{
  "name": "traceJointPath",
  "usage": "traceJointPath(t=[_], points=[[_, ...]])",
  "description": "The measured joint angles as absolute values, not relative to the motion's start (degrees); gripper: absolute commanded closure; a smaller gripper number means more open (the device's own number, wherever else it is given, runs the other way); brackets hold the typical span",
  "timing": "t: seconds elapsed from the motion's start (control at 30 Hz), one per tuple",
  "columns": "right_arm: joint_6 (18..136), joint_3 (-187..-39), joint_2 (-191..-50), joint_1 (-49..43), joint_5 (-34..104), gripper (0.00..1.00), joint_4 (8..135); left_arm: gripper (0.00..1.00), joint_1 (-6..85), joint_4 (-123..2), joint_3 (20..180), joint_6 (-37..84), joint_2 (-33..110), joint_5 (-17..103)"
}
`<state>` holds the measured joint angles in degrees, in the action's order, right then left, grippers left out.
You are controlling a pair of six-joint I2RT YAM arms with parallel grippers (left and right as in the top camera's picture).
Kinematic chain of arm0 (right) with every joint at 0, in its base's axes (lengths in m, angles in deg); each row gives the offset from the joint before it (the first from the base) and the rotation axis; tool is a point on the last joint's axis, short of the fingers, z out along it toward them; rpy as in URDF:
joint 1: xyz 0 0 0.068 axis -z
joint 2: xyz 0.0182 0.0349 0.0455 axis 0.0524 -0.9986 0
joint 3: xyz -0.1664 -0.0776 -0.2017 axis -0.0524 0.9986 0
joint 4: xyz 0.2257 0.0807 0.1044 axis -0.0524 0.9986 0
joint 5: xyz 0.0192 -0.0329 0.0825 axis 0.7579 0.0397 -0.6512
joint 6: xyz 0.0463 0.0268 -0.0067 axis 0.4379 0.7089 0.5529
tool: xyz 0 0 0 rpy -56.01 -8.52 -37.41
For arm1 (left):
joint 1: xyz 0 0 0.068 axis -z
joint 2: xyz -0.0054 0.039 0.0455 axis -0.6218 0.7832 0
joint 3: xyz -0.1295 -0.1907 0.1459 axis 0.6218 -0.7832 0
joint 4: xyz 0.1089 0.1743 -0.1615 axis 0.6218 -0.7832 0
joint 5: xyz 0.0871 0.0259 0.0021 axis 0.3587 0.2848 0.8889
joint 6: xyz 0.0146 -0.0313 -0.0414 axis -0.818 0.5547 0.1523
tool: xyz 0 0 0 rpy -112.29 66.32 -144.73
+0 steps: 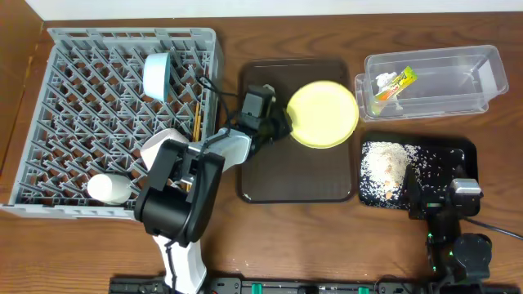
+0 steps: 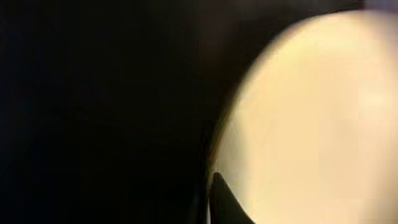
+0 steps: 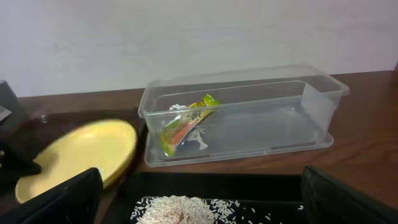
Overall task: Sort waste into correct bins and load items into the dishwasher
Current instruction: 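Lift the yellow plate and stand it upright in the rack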
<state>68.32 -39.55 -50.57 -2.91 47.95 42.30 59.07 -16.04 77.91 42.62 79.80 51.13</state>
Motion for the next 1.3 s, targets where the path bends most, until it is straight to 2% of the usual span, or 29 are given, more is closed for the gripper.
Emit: traceJointPath(t=[0.13, 0.33, 0.47, 0.7, 1.0, 1.3], points=[[68.3, -39.6, -50.6, -2.9, 47.9, 0.01, 42.3, 0.92, 57.2, -23.0, 77.5, 38.2, 75.7, 51.4], [68.3, -39.6, -50.5, -2.9, 48.0, 0.01, 42.3, 0.92, 53.1, -33.8, 76.9, 31.5, 58.3, 56.2], [68.3, -39.6, -50.5, -2.9, 48.0, 0.01, 42.3, 0.93, 51.6, -41.0, 77.0, 25.9, 44.9, 64.4], [68.3, -39.6, -50.6, -2.9, 48.0, 0.01, 42.3, 0.93, 50.8, -48.1, 77.0, 17.2, 32.9, 85.8], [68.3, -39.6, -50.6, -2.9, 47.9, 0.01, 42.3, 0.93, 48.5, -50.6, 77.0, 13.4, 30.2, 102.7], [68.3, -39.6, -50.6, -2.9, 48.0, 0.01, 42.3, 0.93, 41.4, -50.1, 77.0, 11.3, 30.1, 107.5]])
